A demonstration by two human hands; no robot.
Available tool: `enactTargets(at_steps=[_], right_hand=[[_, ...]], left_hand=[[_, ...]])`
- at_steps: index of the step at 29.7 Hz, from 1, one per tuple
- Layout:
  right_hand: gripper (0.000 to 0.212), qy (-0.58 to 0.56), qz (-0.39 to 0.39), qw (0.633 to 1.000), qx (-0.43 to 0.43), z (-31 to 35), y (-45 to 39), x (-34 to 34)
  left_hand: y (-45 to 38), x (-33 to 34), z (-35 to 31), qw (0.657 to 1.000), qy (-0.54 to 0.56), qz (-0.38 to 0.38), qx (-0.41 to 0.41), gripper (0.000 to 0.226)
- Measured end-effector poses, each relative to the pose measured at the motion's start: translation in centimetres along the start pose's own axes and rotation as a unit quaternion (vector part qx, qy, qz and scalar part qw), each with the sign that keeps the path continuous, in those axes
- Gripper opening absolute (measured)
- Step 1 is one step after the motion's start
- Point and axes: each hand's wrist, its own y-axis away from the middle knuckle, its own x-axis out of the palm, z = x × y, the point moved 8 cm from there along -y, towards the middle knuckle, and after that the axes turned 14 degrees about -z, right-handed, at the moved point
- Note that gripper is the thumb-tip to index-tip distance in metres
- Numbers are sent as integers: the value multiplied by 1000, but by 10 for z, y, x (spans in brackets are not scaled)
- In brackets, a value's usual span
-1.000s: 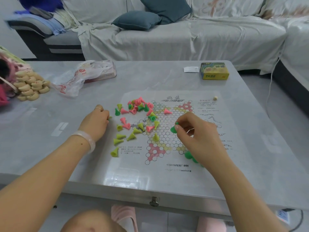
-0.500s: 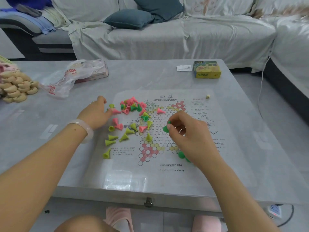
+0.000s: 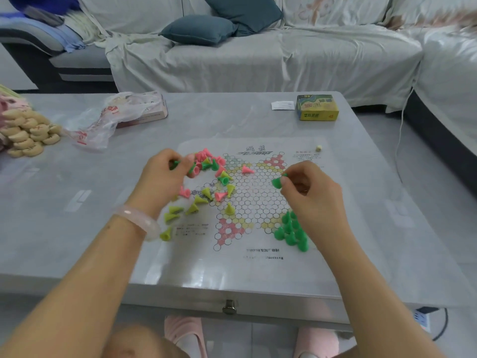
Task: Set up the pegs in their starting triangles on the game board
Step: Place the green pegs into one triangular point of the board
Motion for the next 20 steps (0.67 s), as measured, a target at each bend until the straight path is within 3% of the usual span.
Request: enactTargets(at_steps=[3, 5, 9, 14, 20], right_hand=[[4, -31, -32, 998, 47, -8, -3, -10], [6, -30, -32, 997, 56, -11, -2, -13], [7, -11, -9, 998, 53, -12, 1, -14], [5, 28, 64, 997, -15, -1, 8, -2], [12, 19, 50, 998, -31, 3, 8, 2]], left_hand=[[36, 20, -14, 979, 168, 69, -92, 22], [53, 35, -18, 964, 211, 109, -122, 19], [72, 59, -11, 964, 174, 152, -133, 10], [93, 86, -27, 941, 181, 262, -118, 27], [93, 88, -19, 951, 121, 263, -110, 27]])
